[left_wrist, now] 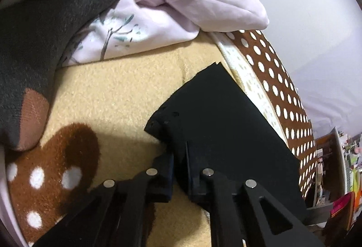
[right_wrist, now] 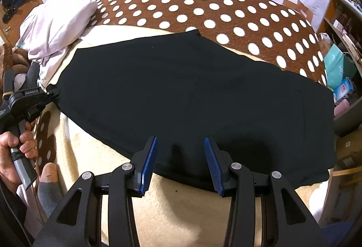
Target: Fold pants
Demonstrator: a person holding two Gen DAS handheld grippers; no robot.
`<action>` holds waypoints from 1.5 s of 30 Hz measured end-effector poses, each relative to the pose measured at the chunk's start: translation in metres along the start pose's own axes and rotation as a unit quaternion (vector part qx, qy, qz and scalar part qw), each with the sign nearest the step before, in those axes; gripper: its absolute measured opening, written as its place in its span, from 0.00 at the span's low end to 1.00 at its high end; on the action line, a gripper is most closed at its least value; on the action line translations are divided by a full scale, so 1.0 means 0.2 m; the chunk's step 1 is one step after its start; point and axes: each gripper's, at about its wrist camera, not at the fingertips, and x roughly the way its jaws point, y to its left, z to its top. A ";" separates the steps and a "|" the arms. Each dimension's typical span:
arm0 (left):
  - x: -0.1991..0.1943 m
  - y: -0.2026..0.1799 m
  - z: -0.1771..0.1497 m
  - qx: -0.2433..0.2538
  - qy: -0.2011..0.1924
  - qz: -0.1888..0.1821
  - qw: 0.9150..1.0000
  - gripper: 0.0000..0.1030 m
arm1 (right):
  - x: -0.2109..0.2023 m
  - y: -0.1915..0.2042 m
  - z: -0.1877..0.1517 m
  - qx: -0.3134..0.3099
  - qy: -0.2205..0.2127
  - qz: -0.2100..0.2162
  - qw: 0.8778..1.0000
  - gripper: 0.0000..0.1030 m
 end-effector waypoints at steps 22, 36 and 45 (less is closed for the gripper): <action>-0.24 -0.79 -0.22 0.231 0.007 -0.143 0.962 0.08 | -0.09 -0.16 -0.01 0.049 -0.024 -0.004 0.998 0.43; 0.11 -1.13 -0.82 0.396 0.189 -0.175 0.881 0.12 | -0.11 -0.31 -0.02 0.099 -0.020 -0.008 0.995 0.43; -0.21 -1.13 -0.73 0.407 0.143 -0.245 0.868 0.32 | -0.10 -0.34 0.00 0.114 -0.027 0.010 0.993 0.43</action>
